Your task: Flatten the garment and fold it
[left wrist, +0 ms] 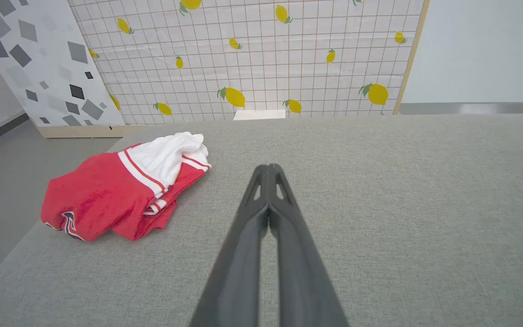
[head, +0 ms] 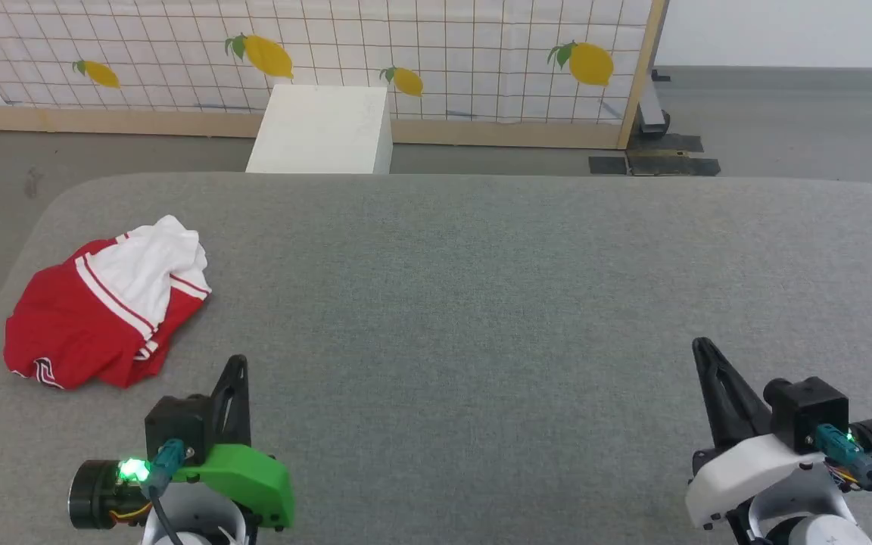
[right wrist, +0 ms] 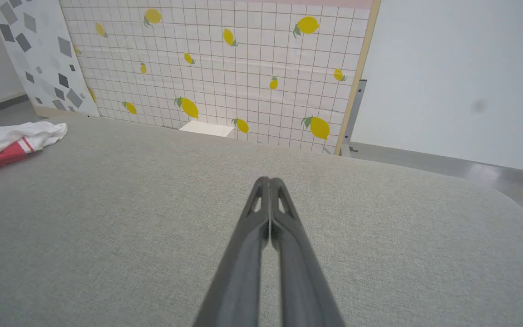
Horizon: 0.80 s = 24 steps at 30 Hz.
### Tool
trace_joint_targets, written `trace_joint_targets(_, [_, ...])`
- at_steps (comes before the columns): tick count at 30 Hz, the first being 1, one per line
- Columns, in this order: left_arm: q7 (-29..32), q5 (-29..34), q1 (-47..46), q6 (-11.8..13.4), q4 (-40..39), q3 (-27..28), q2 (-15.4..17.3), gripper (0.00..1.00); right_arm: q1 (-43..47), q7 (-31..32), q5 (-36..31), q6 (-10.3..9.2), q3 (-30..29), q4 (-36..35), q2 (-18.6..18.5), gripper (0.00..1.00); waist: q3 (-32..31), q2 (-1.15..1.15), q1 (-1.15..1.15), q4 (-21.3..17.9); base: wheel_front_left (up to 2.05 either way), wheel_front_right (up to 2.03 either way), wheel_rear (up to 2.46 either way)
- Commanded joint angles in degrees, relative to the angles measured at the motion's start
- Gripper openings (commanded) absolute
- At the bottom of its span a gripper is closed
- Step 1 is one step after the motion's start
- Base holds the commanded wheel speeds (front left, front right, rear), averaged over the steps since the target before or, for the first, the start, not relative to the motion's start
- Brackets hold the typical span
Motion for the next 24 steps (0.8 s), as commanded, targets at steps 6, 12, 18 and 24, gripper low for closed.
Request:
trace_joint_targets(6, [0.1, 0.6, -1.0, 0.4, -0.2, 0.2, -0.3, 0.00, -1.1, 0.2, -0.4, -0.10, 0.1, -0.3, 0.1, 0.00, 0.0, 0.00, 0.00, 0.0, 0.00, 0.00, 0.00])
trace_joint_targets(12, [0.1, 0.6, -1.0, 0.4, -0.2, 0.2, -0.3, 0.00, -1.1, 0.2, -0.4, -0.10, 0.1, -0.3, 0.1, 0.00, 0.0, 0.00, 0.00, 0.0, 0.00, 0.00, 0.00])
trace_joint_targets(18, [0.1, 0.6, -1.0, 0.4, -0.2, 0.2, -0.3, 0.00, -1.1, 0.2, -0.4, -0.10, 0.1, -0.3, 0.1, 0.00, 0.0, 0.00, 0.00, 0.0, 0.00, 0.00, 0.00])
trace_joint_targets(24, [0.0, 0.0, 0.1, 0.0, 0.0, -0.1, 0.0, 1.00, 0.0, 0.0, 0.0, 0.01, 0.0, 0.0, 0.0, 1.00, 0.0, 0.00, 0.00, 0.0, 0.00, 0.00, 0.00])
